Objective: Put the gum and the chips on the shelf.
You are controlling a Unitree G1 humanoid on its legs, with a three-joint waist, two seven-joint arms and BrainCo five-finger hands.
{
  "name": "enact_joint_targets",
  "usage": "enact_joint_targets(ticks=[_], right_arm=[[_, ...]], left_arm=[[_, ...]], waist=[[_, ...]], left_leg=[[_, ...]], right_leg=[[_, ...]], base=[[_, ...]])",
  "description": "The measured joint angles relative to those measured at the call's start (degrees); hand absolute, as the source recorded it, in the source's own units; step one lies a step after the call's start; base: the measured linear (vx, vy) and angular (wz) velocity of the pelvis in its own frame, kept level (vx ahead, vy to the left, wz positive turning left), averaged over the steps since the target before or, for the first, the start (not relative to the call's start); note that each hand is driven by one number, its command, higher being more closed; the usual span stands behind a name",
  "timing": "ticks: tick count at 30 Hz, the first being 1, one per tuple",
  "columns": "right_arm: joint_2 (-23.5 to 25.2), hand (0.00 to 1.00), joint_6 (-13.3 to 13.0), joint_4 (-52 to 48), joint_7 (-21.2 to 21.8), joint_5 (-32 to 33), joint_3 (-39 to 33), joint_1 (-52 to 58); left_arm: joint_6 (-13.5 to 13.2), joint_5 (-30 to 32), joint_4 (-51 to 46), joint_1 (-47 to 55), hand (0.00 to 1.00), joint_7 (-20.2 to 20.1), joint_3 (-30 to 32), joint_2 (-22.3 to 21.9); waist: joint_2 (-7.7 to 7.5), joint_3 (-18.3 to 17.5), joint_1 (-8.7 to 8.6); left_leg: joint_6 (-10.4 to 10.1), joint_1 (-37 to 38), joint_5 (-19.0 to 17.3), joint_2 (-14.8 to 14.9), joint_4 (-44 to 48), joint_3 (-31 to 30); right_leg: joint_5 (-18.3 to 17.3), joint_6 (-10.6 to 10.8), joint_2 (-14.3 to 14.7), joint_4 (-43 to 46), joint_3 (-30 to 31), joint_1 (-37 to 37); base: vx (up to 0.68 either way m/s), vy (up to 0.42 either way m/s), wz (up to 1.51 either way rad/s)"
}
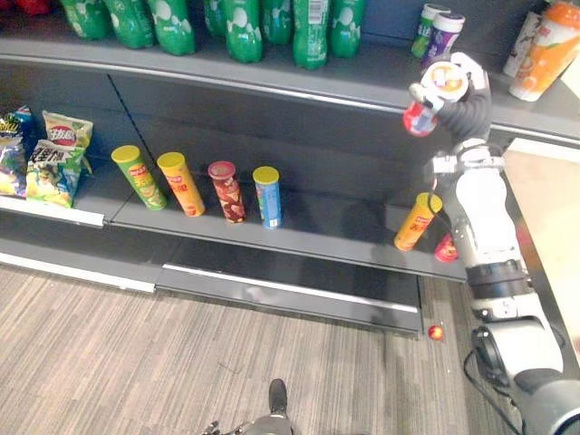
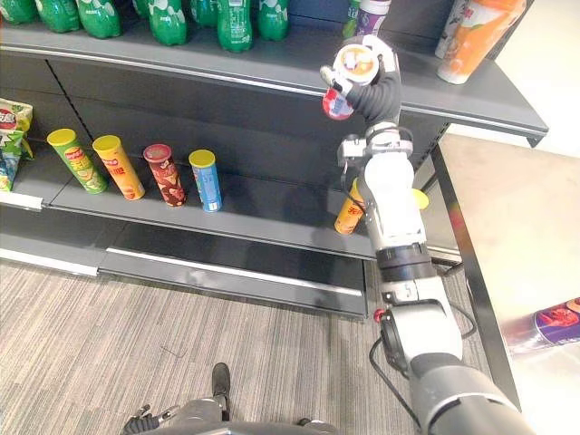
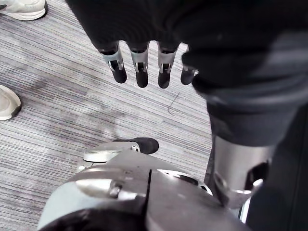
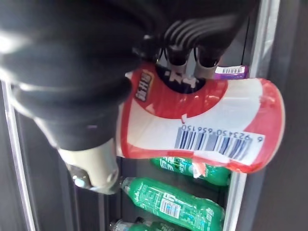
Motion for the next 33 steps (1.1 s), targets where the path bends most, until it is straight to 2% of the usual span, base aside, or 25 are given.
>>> enact_joint_targets(ticks=[7,12,18,25,33], right_arm=[[-5.8,1.00,2.5,14.7,1.3,9.2,2.7,-12.0],[-7.0,1.00,3.9,20.2,2.7,13.0,4.6,-18.3],[-8.2,1.00,5.7,25.8,4.2,13.5,6.7,-23.3],[-8.1,1.00,6.0,31.3,4.8,13.4,6.6,-26.5],[-8.0,1.00,6.4,37.1,4.6,12.4,2.0,-27.1]], left_arm=[[0.4,-1.7,0.1,0.0,0.00,-0.4,0.0,0.5],[0.5,-2.5,0.6,-0.8,0.00,-0.4,0.0,0.7],[0.6,-2.6,1.1,-2.0,0.00,-0.4,-0.1,0.8],[1.1,-3.5,1.1,-3.0,0.00,-0.4,-0.6,0.7],[1.5,-4.7,1.1,-3.3,0.00,-0.4,-1.6,1.0]], waist=[[-0.90,0.2,0.37],[-1.53,0.5,0.34],[-1.82,0.7,0.33],[-2.05,0.8,0.35],[-2.37,1.5,0.43]], left_leg=[[-0.1,-0.1,0.0,0.5,0.0,0.5],[-0.3,-0.1,0.2,1.2,0.0,1.5],[-0.6,-0.1,0.3,1.6,0.0,1.8],[-0.7,0.0,0.4,1.9,0.0,1.9],[-0.8,-0.1,0.4,1.9,0.0,1.7]], right_leg=[[0.7,-0.4,0.5,-1.0,0.6,-0.1],[1.3,-0.8,1.2,-1.9,1.5,-0.2],[1.4,-1.0,1.7,-2.2,1.9,-0.2],[1.4,-1.1,2.0,-2.4,2.0,-0.2],[1.4,-1.1,2.1,-2.4,1.8,-0.1]], base=[[0.00,-0.001,-0.04],[0.03,-0.019,-0.13],[0.02,-0.014,-0.03],[0.00,-0.002,-0.01],[0.00,0.000,0.00]])
